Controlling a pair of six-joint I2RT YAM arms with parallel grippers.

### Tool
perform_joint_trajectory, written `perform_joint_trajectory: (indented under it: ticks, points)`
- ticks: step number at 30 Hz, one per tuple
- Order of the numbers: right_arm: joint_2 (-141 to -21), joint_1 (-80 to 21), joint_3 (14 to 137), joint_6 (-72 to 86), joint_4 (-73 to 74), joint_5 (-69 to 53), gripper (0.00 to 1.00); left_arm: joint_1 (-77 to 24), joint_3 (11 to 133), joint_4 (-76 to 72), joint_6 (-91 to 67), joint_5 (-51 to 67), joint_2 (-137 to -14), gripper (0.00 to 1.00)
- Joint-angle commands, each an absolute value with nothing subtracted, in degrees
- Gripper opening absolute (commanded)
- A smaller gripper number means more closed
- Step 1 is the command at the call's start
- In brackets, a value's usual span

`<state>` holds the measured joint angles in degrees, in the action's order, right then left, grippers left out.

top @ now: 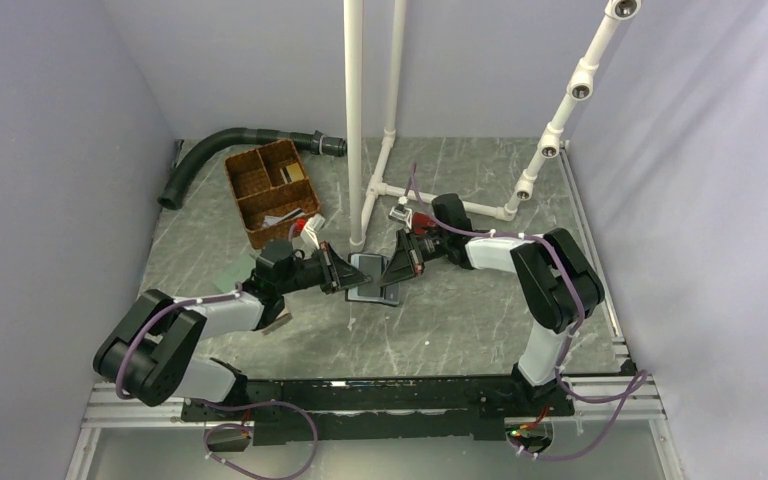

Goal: Take the credit cards out of the card holder
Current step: Remove the credit card from the card holder.

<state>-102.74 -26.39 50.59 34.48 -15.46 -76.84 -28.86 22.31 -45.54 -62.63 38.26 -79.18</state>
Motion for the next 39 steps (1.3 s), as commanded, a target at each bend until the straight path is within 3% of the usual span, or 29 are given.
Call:
perform_joint_trajectory:
  ticks: [1, 14, 30, 35, 39]
  points:
    - [-102.3, -26.3, 51.1, 33.1, -17.2, -79.2, 0.00, -29.0, 23.2, -42.7, -61.5, 37.7, -77.2, 0.01]
    - [-103.3, -24.9, 50.7, 23.2, -8.2, -76.9, 0.00, -28.0, 20.9, -45.0, -64.2, 40.2, -78.3, 0.14]
    - [-108.7, -25.6, 52.5, 19.1, -3.2, -75.8, 0.00, -26.9, 18.0, -43.6, -63.0, 41.5, -79.6, 0.11]
    - [-108.7, -25.9, 52.4, 19.6, -3.9, -76.8, 0.00, -26.8, 18.8, -43.1, -62.7, 42.3, -80.9, 0.20]
    - [-108.6, -26.1, 52.3, 19.9, -4.2, -77.0, 0.00, -26.8, 19.3, -44.4, -63.1, 43.1, -82.5, 0.22]
